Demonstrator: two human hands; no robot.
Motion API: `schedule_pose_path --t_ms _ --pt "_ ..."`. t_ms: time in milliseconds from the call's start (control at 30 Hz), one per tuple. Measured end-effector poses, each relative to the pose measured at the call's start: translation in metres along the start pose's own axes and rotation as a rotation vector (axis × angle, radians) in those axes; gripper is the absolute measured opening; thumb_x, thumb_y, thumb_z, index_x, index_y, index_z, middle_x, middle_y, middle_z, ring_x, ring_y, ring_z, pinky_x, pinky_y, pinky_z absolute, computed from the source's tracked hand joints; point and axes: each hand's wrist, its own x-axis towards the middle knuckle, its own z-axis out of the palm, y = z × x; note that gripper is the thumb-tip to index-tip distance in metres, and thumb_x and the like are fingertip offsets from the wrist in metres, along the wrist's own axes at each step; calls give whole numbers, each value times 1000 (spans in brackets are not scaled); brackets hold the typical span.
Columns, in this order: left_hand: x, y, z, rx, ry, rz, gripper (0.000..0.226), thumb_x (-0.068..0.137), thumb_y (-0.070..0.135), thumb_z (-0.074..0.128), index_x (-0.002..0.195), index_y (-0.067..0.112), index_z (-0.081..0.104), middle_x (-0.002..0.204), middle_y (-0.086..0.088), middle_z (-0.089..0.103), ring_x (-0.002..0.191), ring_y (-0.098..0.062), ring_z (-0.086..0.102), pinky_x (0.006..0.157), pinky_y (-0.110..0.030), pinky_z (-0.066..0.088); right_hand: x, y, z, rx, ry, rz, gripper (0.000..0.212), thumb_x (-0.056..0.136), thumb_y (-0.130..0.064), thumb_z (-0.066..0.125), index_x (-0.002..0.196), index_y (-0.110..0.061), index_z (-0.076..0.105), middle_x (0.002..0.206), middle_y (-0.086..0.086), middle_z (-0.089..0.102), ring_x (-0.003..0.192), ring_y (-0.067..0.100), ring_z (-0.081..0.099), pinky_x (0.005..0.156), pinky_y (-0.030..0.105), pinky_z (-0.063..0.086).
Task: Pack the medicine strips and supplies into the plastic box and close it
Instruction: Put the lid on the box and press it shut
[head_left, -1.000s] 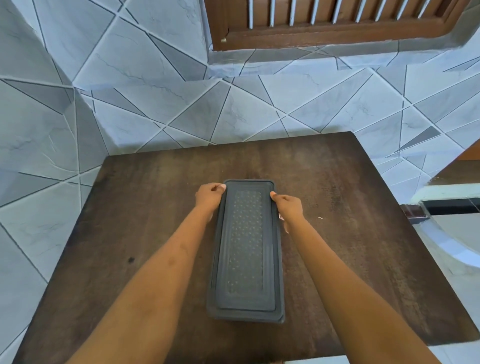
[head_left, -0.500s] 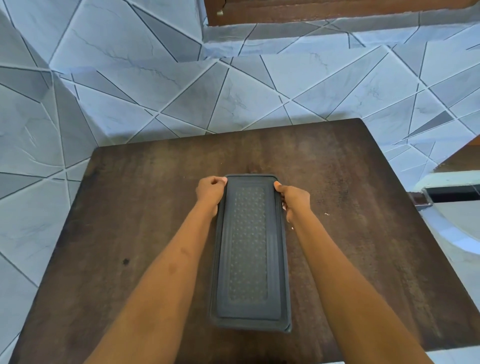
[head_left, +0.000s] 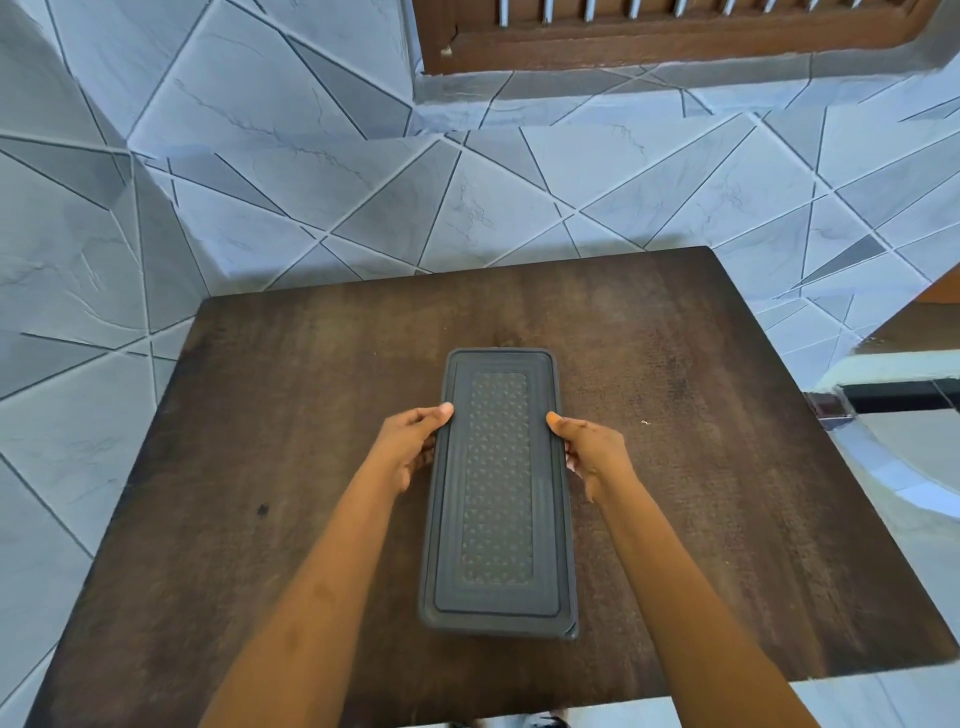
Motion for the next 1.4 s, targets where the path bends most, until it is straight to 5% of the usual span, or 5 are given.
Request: schedule_pose_path --t_ms 333,533,700,933,1400 --pt "-4 -2 10 56 166 111 20 83 25 68 68 14 63 66 -2 57 55 -13 41 50 -24 33 -3 -3 0 60 21 43 13 77 -12 73 69 -10 62 76 4 61 64 11 53 53 18 52" --pt "-30 -12 0 89 36 63 30 87 17 64 117 12 58 81 3 60 67 -10 52 51 -23 38 -33 21 -12 -16 -48 -47 24 82 -15 68 103 -6 61 76 4 61 63 10 53 48 13 49" --pt "-50 -41 -13 -115 -51 -44 33 90 13 58 123 12 55 84 2 63 70 -6 59 49 -15 51 -55 47 -27 22 -94 31 6 82 -16 67 79 -11 66 80 7 67 72 17 62 72 27 56" --pt "-50 -44 -4 -86 85 42 32 87 10 63 118 5 61 79 0 63 66 -9 57 59 -22 45 -59 40 -17 83 24 -12 15 82 -4 66 69 -9 62 45 -7 67 43 0 62 43 11 52" --pt "-106 -73 -33 56 -109 -23 9 87 12 63 95 16 59 87 0 62 73 -10 61 64 -22 53 -115 81 -58 -127 -293 71 18 85 -11 62 103 -11 63 100 6 68 82 14 67 66 23 57"
